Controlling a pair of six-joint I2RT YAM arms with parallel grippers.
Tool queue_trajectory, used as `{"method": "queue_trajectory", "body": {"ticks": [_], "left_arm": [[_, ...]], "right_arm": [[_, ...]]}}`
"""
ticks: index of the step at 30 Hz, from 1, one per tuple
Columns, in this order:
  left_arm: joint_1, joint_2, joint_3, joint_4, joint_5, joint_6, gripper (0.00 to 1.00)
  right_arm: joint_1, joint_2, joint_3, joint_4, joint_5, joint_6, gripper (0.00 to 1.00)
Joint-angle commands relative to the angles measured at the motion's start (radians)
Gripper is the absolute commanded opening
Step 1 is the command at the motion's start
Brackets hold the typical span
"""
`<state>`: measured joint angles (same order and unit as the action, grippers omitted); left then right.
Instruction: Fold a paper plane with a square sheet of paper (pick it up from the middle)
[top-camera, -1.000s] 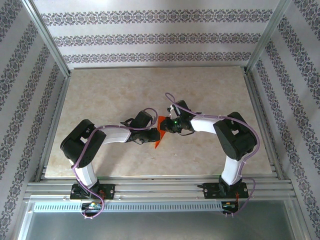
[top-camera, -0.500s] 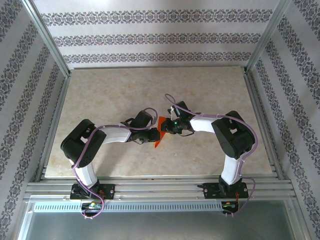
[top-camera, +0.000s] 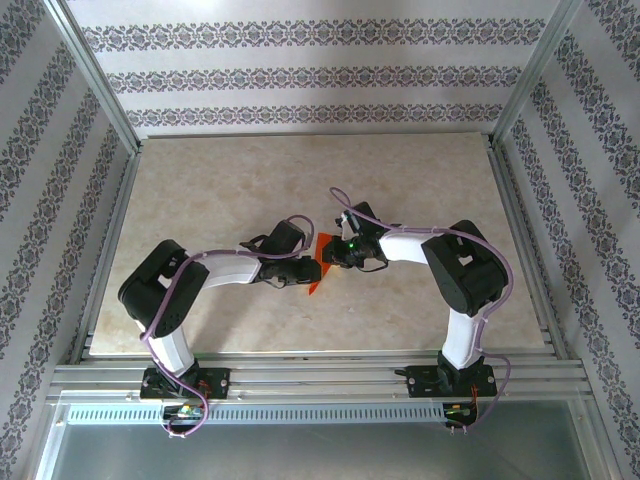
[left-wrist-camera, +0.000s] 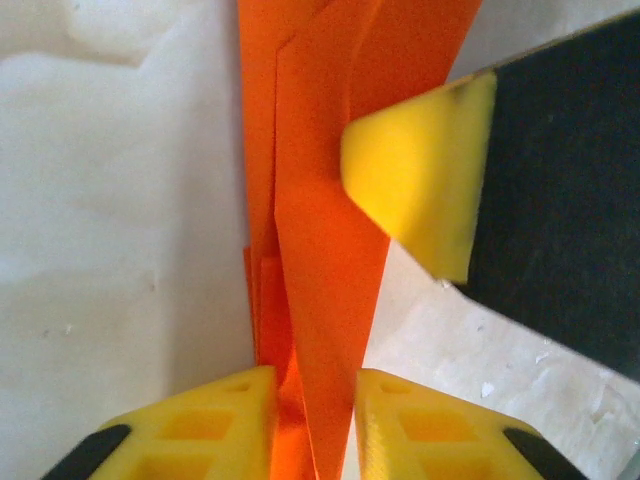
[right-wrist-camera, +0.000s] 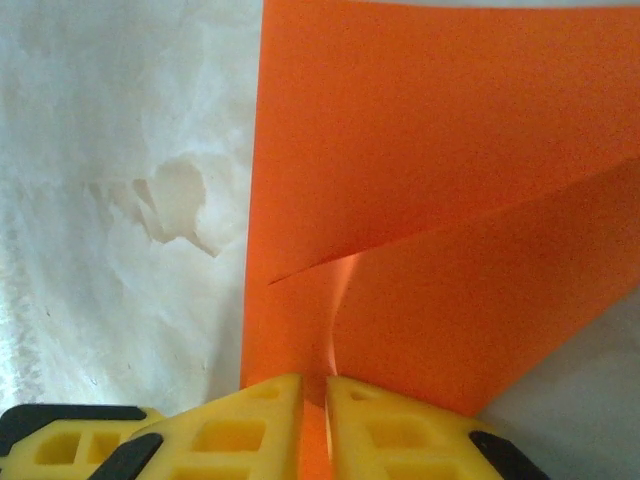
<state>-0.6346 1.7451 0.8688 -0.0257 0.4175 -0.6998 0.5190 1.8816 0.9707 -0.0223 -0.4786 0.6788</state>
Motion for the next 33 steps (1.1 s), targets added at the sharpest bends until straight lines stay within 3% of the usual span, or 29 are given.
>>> {"method": "queue_trajectory", "body": {"ticks": [1, 5, 12, 15, 23, 33], "left_arm": [[0.010, -0.066, 0.012, -0.110, -0.008, -0.026, 0.34], [0.031, -0.127, -0.018, -0.118, -0.018, -0.121, 0.36], [0.037, -0.134, -0.047, -0.024, 0.071, -0.274, 0.39], [0.041, -0.109, -0.031, -0.078, 0.029, -0.270, 0.36], [0.042, -0.054, -0.043, 0.006, 0.094, -0.303, 0.25], [0.041, -0.026, -0.041, -0.006, 0.109, -0.269, 0.13]], "right_arm": [[-0.009, 0.055, 0.002, -0.067, 0.055, -0.021, 0.18], [-0.007, 0.061, 0.002, -0.072, 0.063, -0.024, 0.18], [-0.007, 0.068, 0.000, -0.071, 0.064, -0.034, 0.18], [-0.007, 0.072, 0.002, -0.071, 0.062, -0.036, 0.18], [-0.006, 0.076, 0.008, -0.071, 0.056, -0.037, 0.18], [-0.006, 0.079, 0.009, -0.071, 0.057, -0.033, 0.18]]}}
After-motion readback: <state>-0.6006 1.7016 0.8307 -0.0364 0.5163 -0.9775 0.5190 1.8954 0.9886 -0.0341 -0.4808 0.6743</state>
